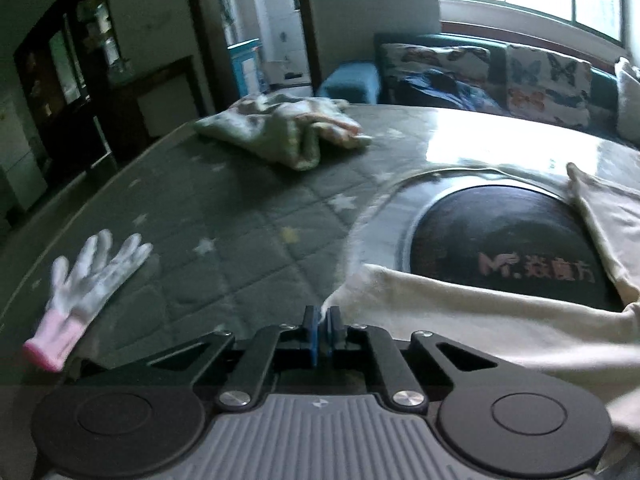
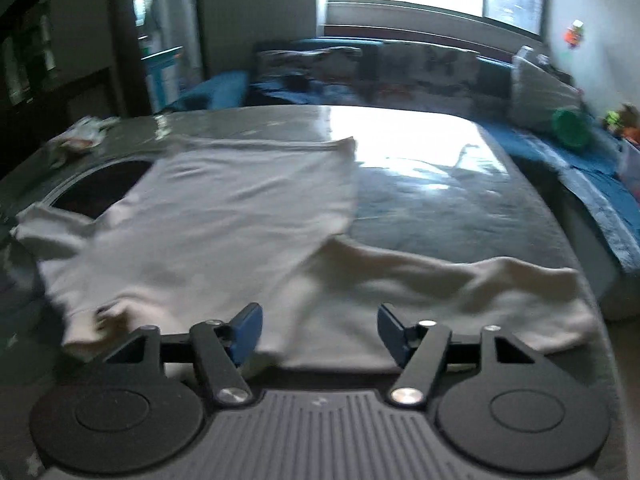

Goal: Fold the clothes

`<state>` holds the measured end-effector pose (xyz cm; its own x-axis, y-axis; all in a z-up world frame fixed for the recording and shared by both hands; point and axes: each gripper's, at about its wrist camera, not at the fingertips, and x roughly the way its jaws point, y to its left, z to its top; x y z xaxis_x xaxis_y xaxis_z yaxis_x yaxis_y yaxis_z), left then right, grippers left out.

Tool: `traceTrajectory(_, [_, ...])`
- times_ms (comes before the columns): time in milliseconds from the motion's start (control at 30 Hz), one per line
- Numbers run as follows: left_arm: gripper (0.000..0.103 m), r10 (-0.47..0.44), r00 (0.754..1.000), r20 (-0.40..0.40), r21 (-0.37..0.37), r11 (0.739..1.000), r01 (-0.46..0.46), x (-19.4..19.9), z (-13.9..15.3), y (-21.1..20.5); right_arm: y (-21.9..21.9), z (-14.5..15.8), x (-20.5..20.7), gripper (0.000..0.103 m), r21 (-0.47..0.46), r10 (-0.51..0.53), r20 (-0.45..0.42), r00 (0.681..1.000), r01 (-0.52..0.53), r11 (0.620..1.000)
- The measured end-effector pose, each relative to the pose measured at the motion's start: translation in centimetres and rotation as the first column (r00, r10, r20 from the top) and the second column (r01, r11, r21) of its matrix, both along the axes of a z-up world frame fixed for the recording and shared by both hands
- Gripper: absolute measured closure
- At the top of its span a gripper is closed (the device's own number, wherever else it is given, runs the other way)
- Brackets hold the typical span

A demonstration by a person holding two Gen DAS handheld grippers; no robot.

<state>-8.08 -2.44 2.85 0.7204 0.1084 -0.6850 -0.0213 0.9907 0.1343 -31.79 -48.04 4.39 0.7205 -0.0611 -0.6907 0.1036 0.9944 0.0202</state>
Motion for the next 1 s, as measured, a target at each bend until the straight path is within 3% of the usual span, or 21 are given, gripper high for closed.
traceTrajectory(267, [0.098,0.063,0.998,0.011,0.022,0.998,-0.063,-1.0,0.2,3.5,4.0,-0.5,-0.2,0.024,0.014,0.116,0.015,0.993,-0.116,0.993])
traceTrajectory(433, [0.098,0.080,0.997,-0.007,0.023,0.997,-0.079,-1.0,0.1,5.4,3.9,-0.6,-0.2,0.016,0.005,0.127,0.021,0.992,-0.127,0.992])
traceTrajectory(533, [0.084,0.089,0.996,-0.025,-0.006,0.996,-0.089,-0.8,0.1,6.0,2.5,-0.2,0.0,0.013,0.049,0.085,0.034,0.996,-0.086,0.995])
traceTrajectory(600, [0.060,0.094,0.995,-0.015,0.005,0.996,-0.094,-0.8,0.3,5.9,1.3,0.0,0.3,0.012,0.044,0.036,0.030,0.999,-0.037,0.998])
traceTrajectory(733, [0.042,0.083,0.996,0.014,0.012,0.996,-0.083,-1.3,1.2,5.6,-1.5,0.3,0.4,0.009,0.038,-0.046,0.047,0.998,0.044,0.998])
traceTrajectory(800, [0.018,0.069,0.997,0.037,-0.008,0.998,-0.068,-1.8,1.9,5.3,-2.6,0.2,0.4,0.004,0.028,-0.085,0.048,0.995,0.084,0.996])
traceTrajectory(867, [0.002,0.040,0.997,0.070,-0.026,0.999,-0.038,-2.6,2.6,4.8,-3.6,-0.1,0.5,0.004,0.006,-0.127,0.051,0.991,0.127,0.992])
traceTrajectory(1000, [0.000,-0.058,0.990,0.130,-0.054,0.996,0.065,-4.0,3.9,2.7,-5.7,-1.4,0.9,0.004,-0.007,-0.217,0.018,0.976,0.217,0.976])
